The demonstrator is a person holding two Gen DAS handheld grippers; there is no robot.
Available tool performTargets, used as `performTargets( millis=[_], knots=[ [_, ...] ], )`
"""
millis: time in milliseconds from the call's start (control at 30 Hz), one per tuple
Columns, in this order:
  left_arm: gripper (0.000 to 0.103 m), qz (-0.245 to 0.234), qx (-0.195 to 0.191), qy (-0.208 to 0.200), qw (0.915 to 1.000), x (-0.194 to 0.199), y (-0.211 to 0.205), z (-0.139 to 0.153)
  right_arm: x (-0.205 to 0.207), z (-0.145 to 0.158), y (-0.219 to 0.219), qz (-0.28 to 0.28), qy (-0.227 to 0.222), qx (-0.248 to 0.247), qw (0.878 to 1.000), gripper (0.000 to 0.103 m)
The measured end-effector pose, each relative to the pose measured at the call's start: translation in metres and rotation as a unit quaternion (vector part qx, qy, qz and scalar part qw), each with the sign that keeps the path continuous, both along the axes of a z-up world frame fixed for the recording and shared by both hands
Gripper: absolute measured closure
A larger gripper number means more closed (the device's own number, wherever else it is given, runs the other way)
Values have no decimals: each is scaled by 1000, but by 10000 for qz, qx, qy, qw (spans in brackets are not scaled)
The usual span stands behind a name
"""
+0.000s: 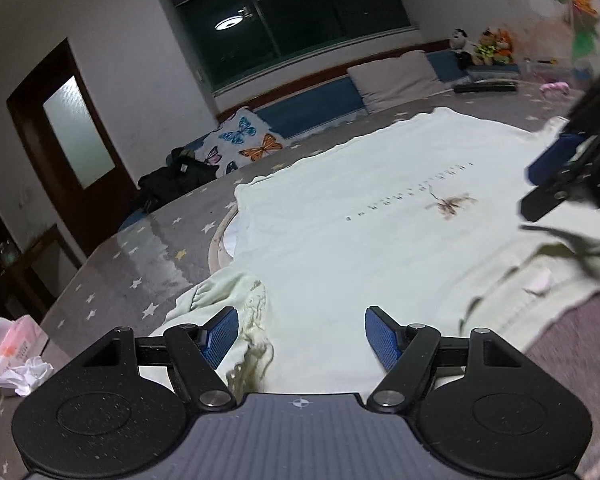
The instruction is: Fold clothes
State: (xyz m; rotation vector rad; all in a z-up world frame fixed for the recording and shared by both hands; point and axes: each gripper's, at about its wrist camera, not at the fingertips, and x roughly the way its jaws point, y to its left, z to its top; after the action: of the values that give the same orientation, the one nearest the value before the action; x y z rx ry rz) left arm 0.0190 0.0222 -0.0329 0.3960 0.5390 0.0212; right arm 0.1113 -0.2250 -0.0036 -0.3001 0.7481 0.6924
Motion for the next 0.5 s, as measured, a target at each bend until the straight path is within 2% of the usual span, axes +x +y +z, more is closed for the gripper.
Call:
performTargets(
  millis=[167,400,500],
  knots=[
    [27,5,-71,54,10000,-9,2,1,-18,-9,0,234,93,-77,9997,54],
    [8,-85,-275,88,9995,-10,-4,11,-51,-5,-21,189,121,-58,9997,51],
    [5,-202,-305,-31,9993,-6,-11,18,-57,-1,-31,45,78,55,9999,51]
  ],
)
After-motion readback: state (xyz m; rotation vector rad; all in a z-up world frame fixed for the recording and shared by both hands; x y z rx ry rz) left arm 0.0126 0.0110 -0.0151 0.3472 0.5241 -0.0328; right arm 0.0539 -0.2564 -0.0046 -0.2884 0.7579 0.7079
